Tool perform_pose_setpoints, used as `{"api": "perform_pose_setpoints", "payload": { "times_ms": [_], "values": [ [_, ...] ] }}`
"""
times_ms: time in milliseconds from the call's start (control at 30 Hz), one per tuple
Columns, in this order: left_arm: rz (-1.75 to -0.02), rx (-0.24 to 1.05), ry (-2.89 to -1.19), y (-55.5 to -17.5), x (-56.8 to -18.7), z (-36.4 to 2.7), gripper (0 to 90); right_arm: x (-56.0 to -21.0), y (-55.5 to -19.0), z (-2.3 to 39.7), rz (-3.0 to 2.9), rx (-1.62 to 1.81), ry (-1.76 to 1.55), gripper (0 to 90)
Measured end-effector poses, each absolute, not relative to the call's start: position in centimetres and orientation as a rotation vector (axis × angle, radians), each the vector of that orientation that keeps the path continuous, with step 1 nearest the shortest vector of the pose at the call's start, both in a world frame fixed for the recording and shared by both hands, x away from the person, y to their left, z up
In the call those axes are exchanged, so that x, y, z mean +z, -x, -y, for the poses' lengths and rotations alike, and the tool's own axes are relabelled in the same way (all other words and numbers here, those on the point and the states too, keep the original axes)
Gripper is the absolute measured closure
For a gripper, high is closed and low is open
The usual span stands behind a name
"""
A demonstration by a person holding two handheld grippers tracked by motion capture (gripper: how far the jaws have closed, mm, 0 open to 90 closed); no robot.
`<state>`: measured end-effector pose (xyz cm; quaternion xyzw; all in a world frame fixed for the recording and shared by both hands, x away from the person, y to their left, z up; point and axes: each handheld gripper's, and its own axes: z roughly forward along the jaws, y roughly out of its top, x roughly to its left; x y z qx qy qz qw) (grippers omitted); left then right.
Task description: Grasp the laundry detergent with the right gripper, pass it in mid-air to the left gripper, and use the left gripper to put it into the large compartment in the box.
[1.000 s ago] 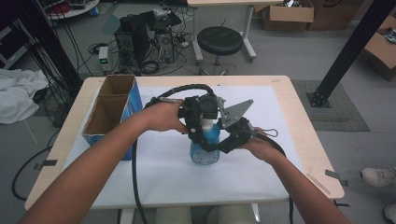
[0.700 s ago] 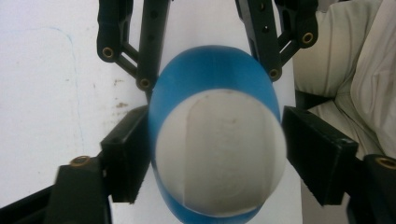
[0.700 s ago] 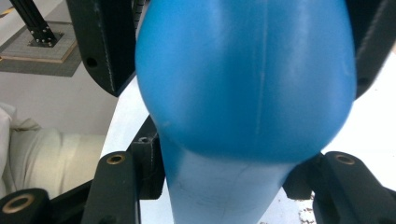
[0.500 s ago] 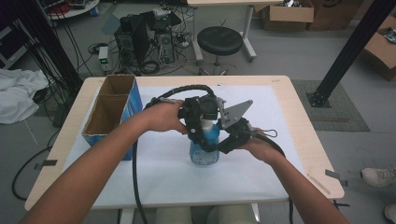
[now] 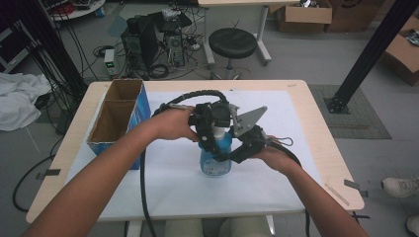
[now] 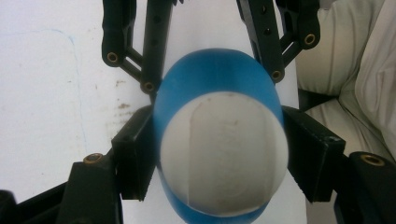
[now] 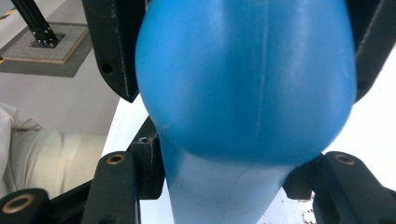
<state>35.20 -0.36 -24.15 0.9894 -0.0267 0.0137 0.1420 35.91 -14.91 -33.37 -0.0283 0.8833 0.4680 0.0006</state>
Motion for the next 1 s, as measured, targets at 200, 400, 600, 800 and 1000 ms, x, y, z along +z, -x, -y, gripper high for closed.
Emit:
{"api": "perform_pose_setpoints", "payload": {
  "times_ms": [200, 400, 600, 800, 1000],
  "values": [
    [0.081, 0.051, -2.857, -35.2, -24.1, 0.4, 36.5, -33.4, -35.9, 14.9, -2.771, 1.474, 0.094, 45.1],
    [0.092, 0.065, -2.859, -35.1, -24.2, 0.4, 37.4, -33.5, -35.9, 14.9, -2.774, 1.472, 0.094, 45.1],
    [0.093, 0.073, -2.850, -35.0, -23.8, 0.5, 37.7, -33.4, -35.9, 15.1, -2.764, 1.490, 0.096, 44.9],
    [0.110, 0.093, -2.853, -34.7, -23.2, 0.6, 37.8, -33.1, -35.8, 15.5, -2.735, 1.529, 0.099, 41.8],
    [0.067, 0.137, -2.852, -34.8, -22.0, 0.0, 38.0, -32.9, -35.6, 17.2, -2.698, 1.515, 0.012, 16.5]
  ]
}}
